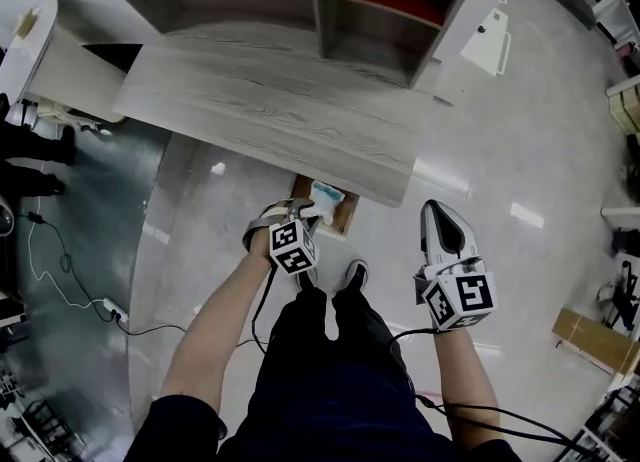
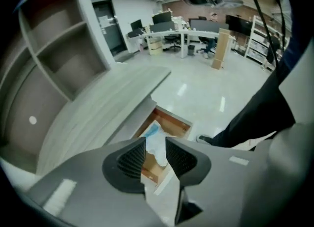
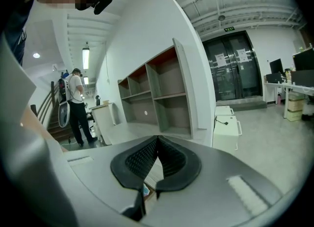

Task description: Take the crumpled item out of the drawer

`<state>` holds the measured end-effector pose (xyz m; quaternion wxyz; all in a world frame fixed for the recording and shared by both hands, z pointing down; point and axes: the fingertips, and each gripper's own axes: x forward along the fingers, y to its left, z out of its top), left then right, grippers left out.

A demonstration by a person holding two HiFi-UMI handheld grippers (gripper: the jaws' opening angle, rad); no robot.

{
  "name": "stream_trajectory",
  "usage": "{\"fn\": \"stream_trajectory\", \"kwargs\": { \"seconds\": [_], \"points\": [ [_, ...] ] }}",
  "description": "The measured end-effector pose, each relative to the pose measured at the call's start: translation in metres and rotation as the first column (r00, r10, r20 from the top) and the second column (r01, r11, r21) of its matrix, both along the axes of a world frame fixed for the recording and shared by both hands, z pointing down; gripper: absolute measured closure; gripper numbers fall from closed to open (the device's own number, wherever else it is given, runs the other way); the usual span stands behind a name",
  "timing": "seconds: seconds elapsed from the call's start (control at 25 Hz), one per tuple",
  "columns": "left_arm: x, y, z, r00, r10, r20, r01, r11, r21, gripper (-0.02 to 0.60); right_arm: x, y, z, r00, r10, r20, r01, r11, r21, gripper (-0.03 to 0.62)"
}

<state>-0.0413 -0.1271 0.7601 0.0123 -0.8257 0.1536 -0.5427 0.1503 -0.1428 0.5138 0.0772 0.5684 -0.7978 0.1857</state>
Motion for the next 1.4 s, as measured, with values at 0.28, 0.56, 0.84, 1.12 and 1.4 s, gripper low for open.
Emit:
{"fn": "stream_trajectory", "kwargs": {
  "seconds": [0.28,0.56,0.84,1.12,1.4],
  "points": [
    [0.006,0.013,0.064,0.974,0.17,0.148,-0.144,0.975,-0.171,0.482,0.024,0.009,0.021,0.997,0.081,0.001,-0.081,0.995,-0.05,0.588],
    [0.01,0.01,0.095,0.954,0.226,0.197,-0.179,0.957,-0.23,0.482,0.035,0.022,0.039,0.992,0.128,0.004,-0.127,0.987,-0.097,0.588],
    [0.016,0.013,0.119,0.931,0.261,0.254,-0.185,0.94,-0.288,0.483,0.049,0.034,0.049,0.985,0.17,0.004,-0.169,0.979,-0.11,0.588],
    [0.017,0.007,0.117,0.955,0.171,0.243,-0.111,0.964,-0.243,0.569,0.048,0.037,0.051,0.986,0.167,0.001,-0.166,0.979,-0.119,0.588],
    [0.019,0.007,0.096,0.974,0.148,0.17,-0.112,0.972,-0.206,0.574,0.031,0.028,0.045,0.989,0.148,0.001,-0.147,0.984,-0.098,0.588]
  ]
}}
